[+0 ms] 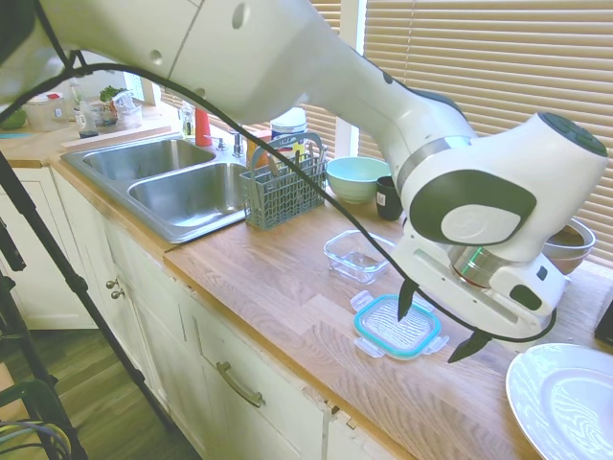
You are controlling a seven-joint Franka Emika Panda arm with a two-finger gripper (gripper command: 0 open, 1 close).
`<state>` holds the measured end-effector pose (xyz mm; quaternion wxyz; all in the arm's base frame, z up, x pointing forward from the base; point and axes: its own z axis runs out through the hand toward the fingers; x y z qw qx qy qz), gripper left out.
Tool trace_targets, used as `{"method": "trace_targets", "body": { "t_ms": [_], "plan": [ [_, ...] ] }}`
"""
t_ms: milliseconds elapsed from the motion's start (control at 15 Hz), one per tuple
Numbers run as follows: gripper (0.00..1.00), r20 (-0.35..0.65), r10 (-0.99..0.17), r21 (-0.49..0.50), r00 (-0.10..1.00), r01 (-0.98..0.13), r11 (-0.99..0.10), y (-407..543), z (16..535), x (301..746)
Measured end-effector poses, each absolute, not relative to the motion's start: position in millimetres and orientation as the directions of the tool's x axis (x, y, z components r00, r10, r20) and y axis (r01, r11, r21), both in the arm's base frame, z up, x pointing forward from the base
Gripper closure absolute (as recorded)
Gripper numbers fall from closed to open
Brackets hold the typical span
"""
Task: Cover the lid of the food container
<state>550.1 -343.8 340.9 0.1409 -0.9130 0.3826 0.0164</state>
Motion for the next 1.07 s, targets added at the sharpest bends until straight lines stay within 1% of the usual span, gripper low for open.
{"method": "trace_targets", "body": {
  "t_ms": [333,600,1067],
  "plan": [
    [0.0,-0.177,-0.686,-0.27,0.705,-0.705,-0.655,-345,327,565],
    [0.0,-0.204,-0.686,-0.315,0.698,-0.71,-0.63,-346,325,573],
    [0.0,-0.215,-0.681,-0.328,0.699,-0.709,-0.624,-346,321,583]
  ]
}}
